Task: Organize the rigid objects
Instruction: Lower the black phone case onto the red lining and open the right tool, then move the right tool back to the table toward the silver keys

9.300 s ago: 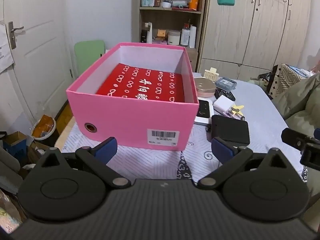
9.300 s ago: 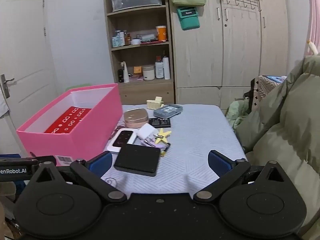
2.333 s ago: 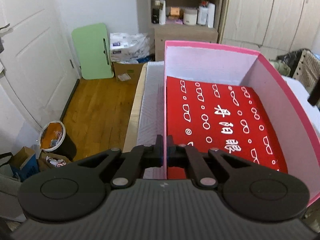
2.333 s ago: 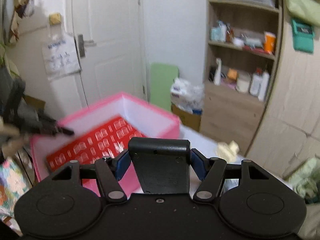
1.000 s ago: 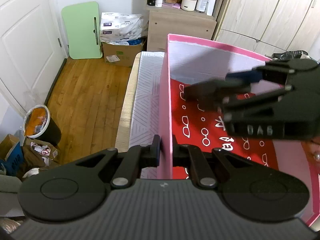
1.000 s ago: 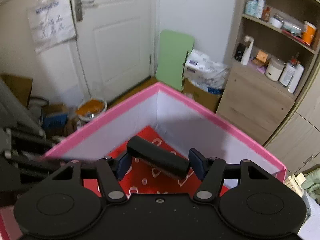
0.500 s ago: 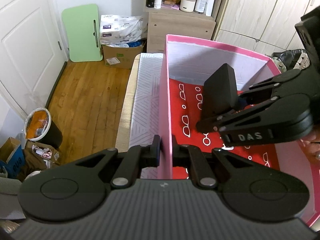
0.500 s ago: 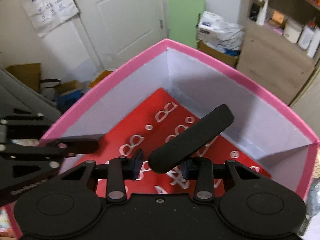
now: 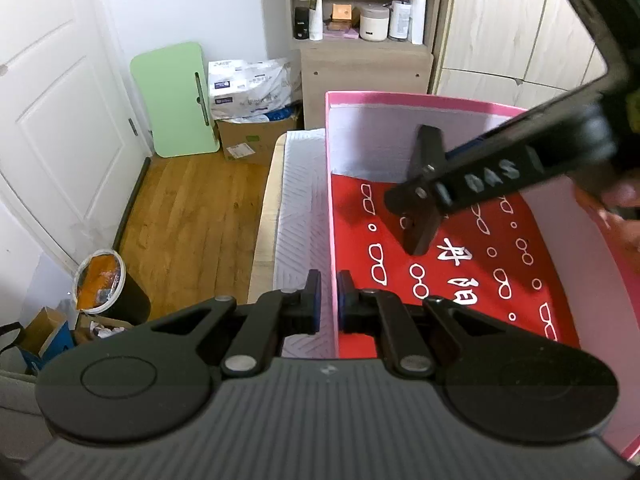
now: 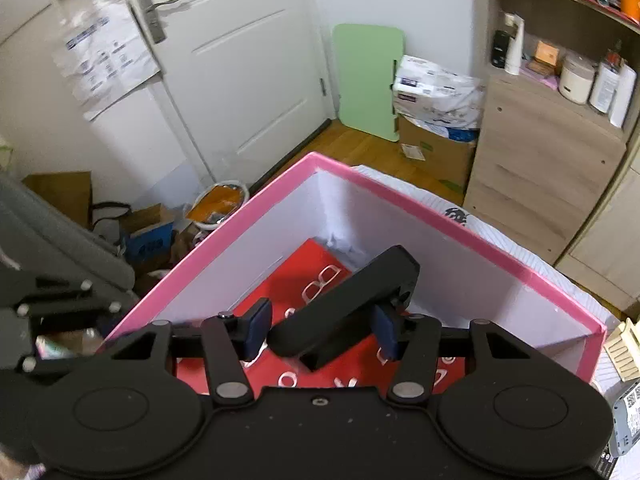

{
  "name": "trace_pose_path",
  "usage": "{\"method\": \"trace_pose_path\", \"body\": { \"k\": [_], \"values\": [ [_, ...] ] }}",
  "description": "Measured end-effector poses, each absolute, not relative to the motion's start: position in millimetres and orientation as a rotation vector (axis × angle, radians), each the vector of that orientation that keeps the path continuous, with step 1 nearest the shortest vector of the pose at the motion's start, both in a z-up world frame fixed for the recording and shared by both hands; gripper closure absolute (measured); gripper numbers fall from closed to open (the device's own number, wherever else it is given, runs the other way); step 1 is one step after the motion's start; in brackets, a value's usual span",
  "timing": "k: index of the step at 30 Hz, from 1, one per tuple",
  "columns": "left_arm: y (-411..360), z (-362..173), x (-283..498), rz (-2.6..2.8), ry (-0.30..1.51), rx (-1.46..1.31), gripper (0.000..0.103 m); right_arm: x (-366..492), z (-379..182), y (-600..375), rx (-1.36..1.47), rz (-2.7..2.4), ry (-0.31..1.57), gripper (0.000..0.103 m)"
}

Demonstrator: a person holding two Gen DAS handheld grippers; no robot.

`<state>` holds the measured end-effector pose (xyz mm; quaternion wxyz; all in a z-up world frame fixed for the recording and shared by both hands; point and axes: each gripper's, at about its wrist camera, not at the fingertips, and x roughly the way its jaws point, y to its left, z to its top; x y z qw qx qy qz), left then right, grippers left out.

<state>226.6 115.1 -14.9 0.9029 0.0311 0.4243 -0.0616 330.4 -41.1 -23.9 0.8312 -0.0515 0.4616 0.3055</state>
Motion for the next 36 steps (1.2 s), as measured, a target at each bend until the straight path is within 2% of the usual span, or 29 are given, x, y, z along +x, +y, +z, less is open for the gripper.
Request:
{"method": "trace_pose_path", "body": {
  "k": [1,4,8,9,10,12,17,26,30,36],
  "values": [
    [115,-15,226,-0.129,0.875,0.069,0.099,333,-26,-38,-0.111,0.657,0.979,0.062],
    [111,-14,221,-0.124,0.844,0.092,0.100,337,-28,-27,-0.125,0.686,0.964,0.064],
    [106,-11,213,-0.108,0.791,0.130,0.100,337,-28,-16,-0.125,0.698,0.970,0.059],
    [106,-10,212,-0.107,0.784,0.133,0.100,340,-28,-18,-0.091,0.708,0.990,0.057],
    [105,-10,211,-0.106,0.779,0.132,0.100,343,-28,-22,-0.042,0.720,1.019,0.050],
    [106,-9,210,-0.103,0.771,0.131,0.100,347,-30,-32,0.073,0.732,1.068,0.045],
    [106,-8,210,-0.099,0.766,0.134,0.100,341,-22,-53,0.153,0.754,1.057,0.045],
    [102,-8,209,-0.093,0.764,0.160,0.100,260,29,-133,0.114,0.735,0.843,0.045],
    [103,-9,210,-0.095,0.765,0.150,0.100,240,25,-176,0.106,0.612,0.815,0.045],
    [101,-9,211,-0.085,0.761,0.182,0.099,210,-13,-217,0.050,0.489,0.840,0.045]
  ]
}}
